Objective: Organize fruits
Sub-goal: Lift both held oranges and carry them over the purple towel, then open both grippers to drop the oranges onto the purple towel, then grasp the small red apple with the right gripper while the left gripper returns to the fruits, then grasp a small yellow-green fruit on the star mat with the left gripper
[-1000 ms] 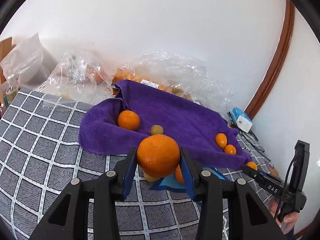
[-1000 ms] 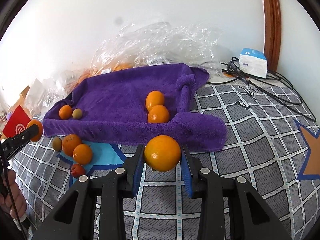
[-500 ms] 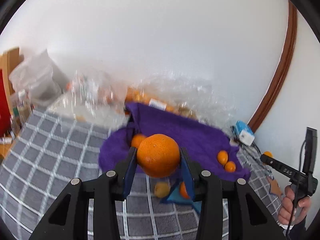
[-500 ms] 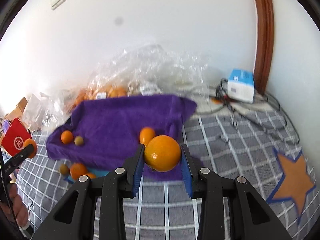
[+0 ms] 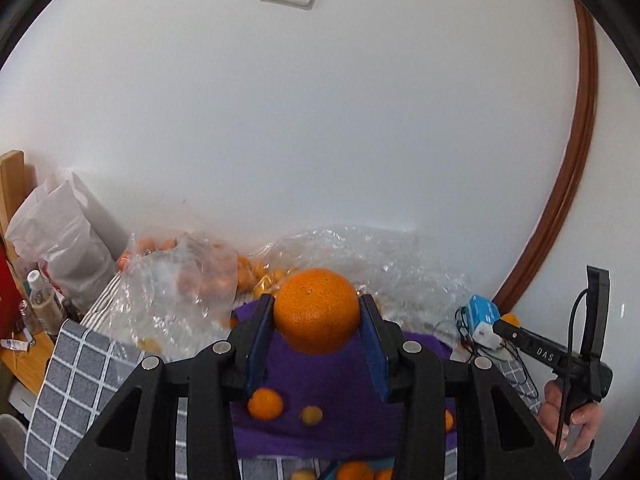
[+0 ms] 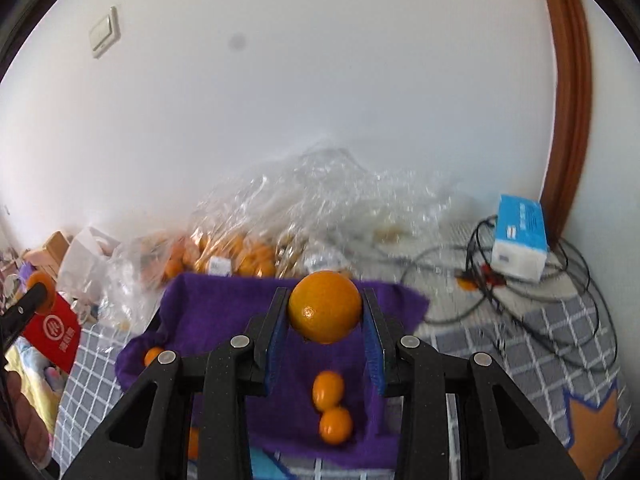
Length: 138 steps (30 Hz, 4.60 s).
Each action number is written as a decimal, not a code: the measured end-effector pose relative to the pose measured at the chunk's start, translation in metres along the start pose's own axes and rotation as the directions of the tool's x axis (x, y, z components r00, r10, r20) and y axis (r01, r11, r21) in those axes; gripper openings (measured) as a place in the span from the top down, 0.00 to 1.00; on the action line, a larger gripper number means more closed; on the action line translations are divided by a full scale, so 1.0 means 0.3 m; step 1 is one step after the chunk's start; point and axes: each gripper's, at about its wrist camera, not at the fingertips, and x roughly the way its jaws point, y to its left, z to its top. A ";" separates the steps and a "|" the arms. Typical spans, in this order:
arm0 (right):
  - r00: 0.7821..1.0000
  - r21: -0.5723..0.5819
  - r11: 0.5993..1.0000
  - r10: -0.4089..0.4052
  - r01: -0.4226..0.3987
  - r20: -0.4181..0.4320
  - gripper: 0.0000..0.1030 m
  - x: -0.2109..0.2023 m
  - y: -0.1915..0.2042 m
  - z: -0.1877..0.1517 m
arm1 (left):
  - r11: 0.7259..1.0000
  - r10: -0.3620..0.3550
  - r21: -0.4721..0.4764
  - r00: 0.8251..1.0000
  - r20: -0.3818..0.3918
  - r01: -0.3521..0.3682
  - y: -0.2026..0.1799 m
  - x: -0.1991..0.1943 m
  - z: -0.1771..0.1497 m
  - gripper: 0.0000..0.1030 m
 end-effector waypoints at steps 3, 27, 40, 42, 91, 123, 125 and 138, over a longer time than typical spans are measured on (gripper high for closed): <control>1.000 -0.001 1.000 -0.006 0.006 -0.011 0.66 0.055 0.001 0.028 | 1.000 0.009 -0.010 1.000 -0.004 -0.009 -0.003 0.072 0.023 0.61; 0.915 -0.087 0.996 -0.066 0.034 -0.399 0.66 0.488 -0.009 -0.147 | 0.999 0.049 0.017 0.953 -0.300 -0.046 0.063 0.495 -0.235 0.61; 0.943 -0.108 0.994 -0.062 0.028 -0.327 0.49 0.413 -0.020 -0.104 | 0.994 0.101 0.071 0.905 -0.414 -0.079 0.035 0.563 -0.291 0.61; 0.951 -0.097 0.995 -0.060 0.032 -0.304 0.49 0.391 -0.030 -0.098 | 0.994 0.105 0.077 0.900 -0.423 -0.080 0.033 0.570 -0.294 0.61; 0.961 -0.130 0.989 0.032 -0.070 -0.275 0.67 0.008 0.362 -0.679 | 0.994 0.092 0.083 0.961 -0.261 -0.073 0.238 0.029 -0.418 0.64; 0.971 -0.095 0.995 -0.043 0.021 -0.234 0.77 -0.035 0.076 -0.685 | 0.997 0.021 0.071 0.907 -0.420 0.010 0.227 0.093 -0.530 0.64; 0.975 -0.097 0.995 -0.045 0.024 -0.218 0.77 -0.042 0.069 -0.681 | 0.997 -0.021 0.052 0.903 -0.429 0.048 0.199 0.089 -0.525 0.64; 0.980 -0.075 0.996 0.028 -0.043 -0.196 0.77 -0.026 0.029 -0.658 | 0.993 0.004 0.111 0.907 -0.422 0.047 0.044 0.191 -0.558 0.64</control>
